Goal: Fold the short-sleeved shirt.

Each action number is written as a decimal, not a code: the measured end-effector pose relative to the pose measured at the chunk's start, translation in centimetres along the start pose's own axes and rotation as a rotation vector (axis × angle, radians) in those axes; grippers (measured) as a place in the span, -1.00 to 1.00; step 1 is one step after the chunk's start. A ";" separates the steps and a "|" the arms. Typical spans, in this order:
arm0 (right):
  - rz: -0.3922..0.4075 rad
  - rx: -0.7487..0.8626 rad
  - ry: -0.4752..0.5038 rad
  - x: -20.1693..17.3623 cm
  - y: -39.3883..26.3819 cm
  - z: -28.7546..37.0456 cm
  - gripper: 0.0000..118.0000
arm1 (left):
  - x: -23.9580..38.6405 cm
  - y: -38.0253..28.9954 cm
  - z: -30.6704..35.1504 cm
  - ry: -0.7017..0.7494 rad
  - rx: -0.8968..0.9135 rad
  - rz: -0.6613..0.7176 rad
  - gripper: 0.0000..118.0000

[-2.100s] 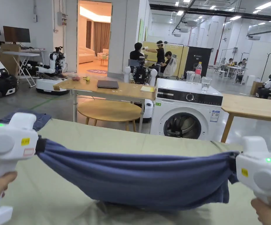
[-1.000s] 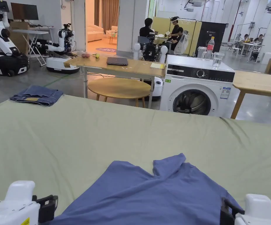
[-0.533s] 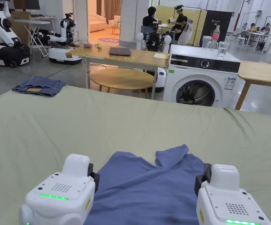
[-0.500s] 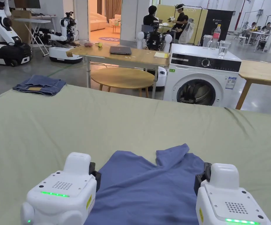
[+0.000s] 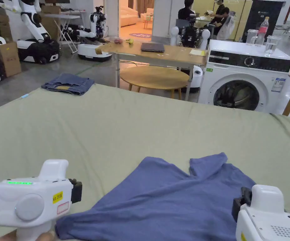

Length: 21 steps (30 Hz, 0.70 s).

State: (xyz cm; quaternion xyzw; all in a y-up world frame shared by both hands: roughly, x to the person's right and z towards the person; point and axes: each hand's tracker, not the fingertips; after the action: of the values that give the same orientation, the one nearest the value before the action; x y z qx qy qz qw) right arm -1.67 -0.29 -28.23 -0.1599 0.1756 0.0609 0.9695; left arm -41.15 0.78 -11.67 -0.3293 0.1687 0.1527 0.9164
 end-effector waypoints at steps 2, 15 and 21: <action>0.000 -0.021 0.000 0.0 -0.4 -0.3 -1.00 | -1.9 0.4 -0.4 -0.005 -0.076 0.041 -1.00; 0.022 -0.088 -0.001 -0.1 -1.9 -1.6 -1.00 | -4.0 -3.0 -5.8 0.094 -0.335 0.103 0.09; 0.026 -0.117 -0.003 0.2 -2.4 -2.1 -1.00 | -2.7 -4.0 -6.9 0.168 -0.334 0.048 0.03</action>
State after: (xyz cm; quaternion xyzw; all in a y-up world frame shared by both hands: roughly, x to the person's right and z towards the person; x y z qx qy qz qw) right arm -1.76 -3.30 -29.48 -0.2140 0.1723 0.0837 0.9579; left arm -43.48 -7.15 -13.38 -0.4843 0.2247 0.1726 0.8277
